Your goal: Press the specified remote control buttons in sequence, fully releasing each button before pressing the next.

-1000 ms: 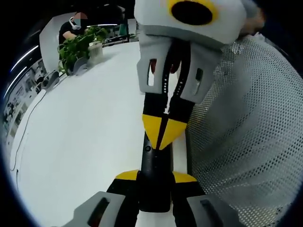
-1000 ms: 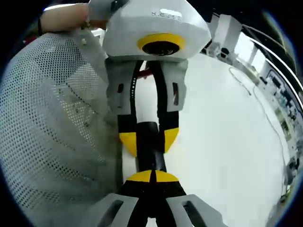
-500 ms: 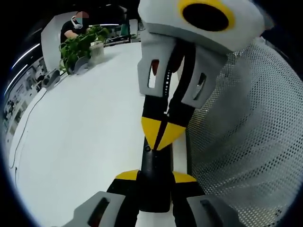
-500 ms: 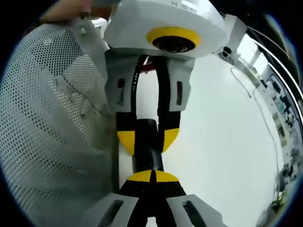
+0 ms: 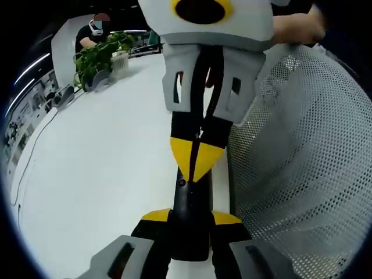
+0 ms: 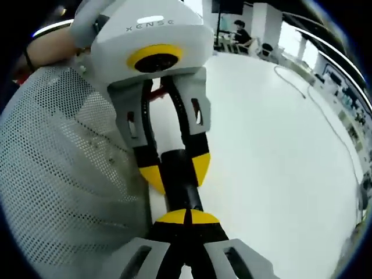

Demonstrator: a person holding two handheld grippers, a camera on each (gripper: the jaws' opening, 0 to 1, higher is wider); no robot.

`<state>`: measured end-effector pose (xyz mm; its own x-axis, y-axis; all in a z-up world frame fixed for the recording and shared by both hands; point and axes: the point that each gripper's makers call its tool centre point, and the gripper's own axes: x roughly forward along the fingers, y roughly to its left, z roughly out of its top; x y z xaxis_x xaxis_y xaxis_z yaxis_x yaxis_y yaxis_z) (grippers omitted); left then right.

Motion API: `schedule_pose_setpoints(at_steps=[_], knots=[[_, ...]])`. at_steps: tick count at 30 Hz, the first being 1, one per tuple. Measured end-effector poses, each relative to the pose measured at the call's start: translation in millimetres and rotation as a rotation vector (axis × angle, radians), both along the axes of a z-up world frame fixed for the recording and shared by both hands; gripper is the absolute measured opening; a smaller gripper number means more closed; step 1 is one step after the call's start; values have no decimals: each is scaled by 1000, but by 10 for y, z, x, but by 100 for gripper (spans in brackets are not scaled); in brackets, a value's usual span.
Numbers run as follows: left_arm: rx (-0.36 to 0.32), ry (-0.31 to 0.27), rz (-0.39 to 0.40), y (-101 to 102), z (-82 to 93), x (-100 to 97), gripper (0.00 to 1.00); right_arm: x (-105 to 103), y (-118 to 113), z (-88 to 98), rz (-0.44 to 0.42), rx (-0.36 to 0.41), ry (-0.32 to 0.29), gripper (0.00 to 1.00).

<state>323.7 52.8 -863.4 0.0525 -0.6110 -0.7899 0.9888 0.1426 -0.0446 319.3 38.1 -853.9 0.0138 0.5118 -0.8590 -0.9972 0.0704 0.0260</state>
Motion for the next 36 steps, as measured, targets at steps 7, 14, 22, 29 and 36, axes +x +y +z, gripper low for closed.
schedule_pose_setpoints(at_steps=[7,14,22,29,36], knots=[[-2,3,10,2,1,-4,25,32,12,-21,62,-63,-113,0],[1,5,8,3,2,-5,24,53,12,-18,4,-69,-91,0],[-2,-1,8,5,3,-3,25,147,-53,-2,-103,-28,38,0],[-10,3,13,5,5,-3,25,187,15,-22,-88,-56,84,0],[-7,-6,-4,3,7,-4,24,187,8,-33,-98,-96,238,0]])
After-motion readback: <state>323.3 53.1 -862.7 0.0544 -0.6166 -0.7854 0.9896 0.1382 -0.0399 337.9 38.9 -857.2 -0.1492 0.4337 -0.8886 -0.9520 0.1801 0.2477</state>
